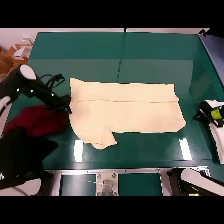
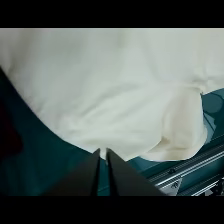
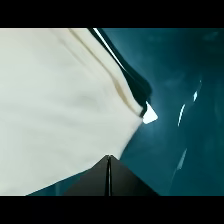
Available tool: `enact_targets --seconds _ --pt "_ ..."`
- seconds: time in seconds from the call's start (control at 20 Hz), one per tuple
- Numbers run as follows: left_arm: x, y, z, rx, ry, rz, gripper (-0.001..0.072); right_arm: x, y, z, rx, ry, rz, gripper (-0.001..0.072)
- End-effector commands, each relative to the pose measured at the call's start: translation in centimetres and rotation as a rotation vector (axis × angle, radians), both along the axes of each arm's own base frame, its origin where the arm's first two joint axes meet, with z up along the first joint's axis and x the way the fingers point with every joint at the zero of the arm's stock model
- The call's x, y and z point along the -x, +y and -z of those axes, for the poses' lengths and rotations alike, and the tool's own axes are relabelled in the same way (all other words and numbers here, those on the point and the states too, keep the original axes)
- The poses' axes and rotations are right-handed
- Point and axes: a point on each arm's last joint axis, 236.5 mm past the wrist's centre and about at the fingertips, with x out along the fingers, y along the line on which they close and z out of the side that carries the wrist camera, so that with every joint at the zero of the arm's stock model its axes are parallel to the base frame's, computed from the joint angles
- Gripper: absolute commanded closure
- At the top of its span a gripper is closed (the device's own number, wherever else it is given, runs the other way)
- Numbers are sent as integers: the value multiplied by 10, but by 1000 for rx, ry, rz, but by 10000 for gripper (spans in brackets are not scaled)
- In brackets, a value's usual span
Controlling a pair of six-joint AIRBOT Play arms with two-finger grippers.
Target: Fold the shirts.
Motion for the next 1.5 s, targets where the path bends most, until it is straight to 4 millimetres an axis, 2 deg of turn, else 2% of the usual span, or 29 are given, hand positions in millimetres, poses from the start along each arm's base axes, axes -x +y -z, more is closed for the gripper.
enact_targets --seconds 0.0,0.1,0.2,0.3,0.4,0.5,0.55,0.65,0.7,0.75,0.8,0.85,1.0,1.25,1.35,1.45 --pt "44 0 13 9 -50 -109 60 33 31 22 -24 -45 123 644" --pt "69 -4 32 24 -10 -156 52 42 49 37 -72 -42 152 326" --pt "90 -19 54 69 49 -188 52 45 59 54 -89 -42 178 310" --pt "98 -39 74 88 31 -213 53 42 65 68 -84 -59 187 311" --pt "93 -56 85 106 -26 -253 53 34 71 76 -86 -80 181 311" --pt "81 -66 87 119 -93 -289 60 23 74 83 -86 -94 189 311" --pt "72 -68 88 116 -131 -306 165 16 74 87 -87 -106 202 311" --pt "60 -68 87 123 -163 -347 421 4 73 92 -82 -126 197 311" --pt "59 -68 86 123 -165 -348 608 1 72 92 -81 -132 186 322" --pt "62 -69 86 126 -159 -337 685 -3 69 90 -74 -141 171 412" --pt "64 -72 83 132 -159 -297 685 -8 67 85 -68 -158 145 596" --pt "66 -75 78 141 -160 -258 686 -11 68 78 -71 -167 111 698" --pt "70 -76 59 106 -158 -101 686 -5 75 64 -97 -124 15 700" --pt "69 -54 14 -34 -146 102 687 29 69 53 -56 9 -24 701" --pt "66 -51 -7 -56 -155 146 687 30 63 41 -14 -3 -30 701" --pt "57 -48 -27 -72 -189 171 687 23 56 21 20 -43 -38 701"
